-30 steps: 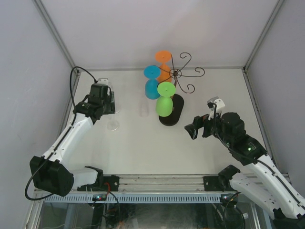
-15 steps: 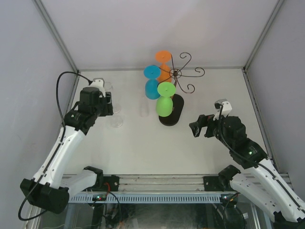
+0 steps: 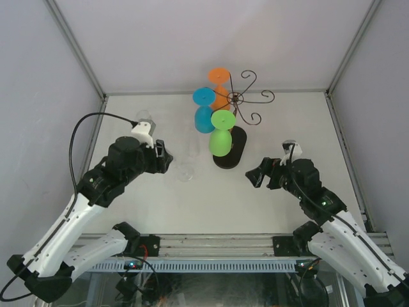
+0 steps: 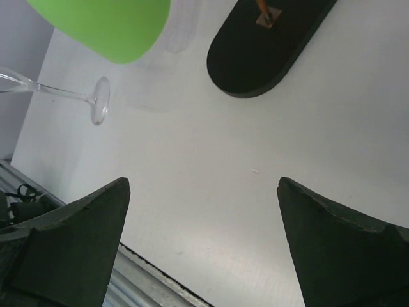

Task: Place the wine glass upside down on the wine glass rack
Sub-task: Pick up the wine glass at the center of the board, then turn the wine glass upside down at the wine rack.

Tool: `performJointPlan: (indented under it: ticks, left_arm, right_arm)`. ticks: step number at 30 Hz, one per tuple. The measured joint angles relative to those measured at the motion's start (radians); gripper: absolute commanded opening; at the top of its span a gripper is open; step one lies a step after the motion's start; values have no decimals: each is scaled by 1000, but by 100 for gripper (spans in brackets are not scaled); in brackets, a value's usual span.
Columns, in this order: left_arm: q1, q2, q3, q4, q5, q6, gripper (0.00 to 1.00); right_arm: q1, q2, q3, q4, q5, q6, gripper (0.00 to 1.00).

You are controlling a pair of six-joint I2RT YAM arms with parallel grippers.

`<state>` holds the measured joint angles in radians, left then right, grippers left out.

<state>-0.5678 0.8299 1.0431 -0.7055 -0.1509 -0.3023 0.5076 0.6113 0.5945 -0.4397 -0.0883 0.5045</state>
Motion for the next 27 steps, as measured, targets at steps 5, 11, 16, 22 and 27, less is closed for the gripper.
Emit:
performJointPlan:
  ticks: [5,11,16,22,27]
  left_arm:
    - [-111,0,-2,0,-19,-53,54]
    - [-221,0,-2,6,-52,-100,52]
    - [-280,0,-2,22,-72,-125,52]
    - [-317,0,-2,44,-84,-142,52]
    - [-334,0,-2,47,-84,-143,52]
  right_arm:
    - [92,11,-92,123,26,142,91]
    - [248,48,-201,330,99,309,82]
    - [303,92,-283,502,138,420,75]
    - [381,215,-306,687,168,502,69]
    - [413,320,-309,851,186,547,60]
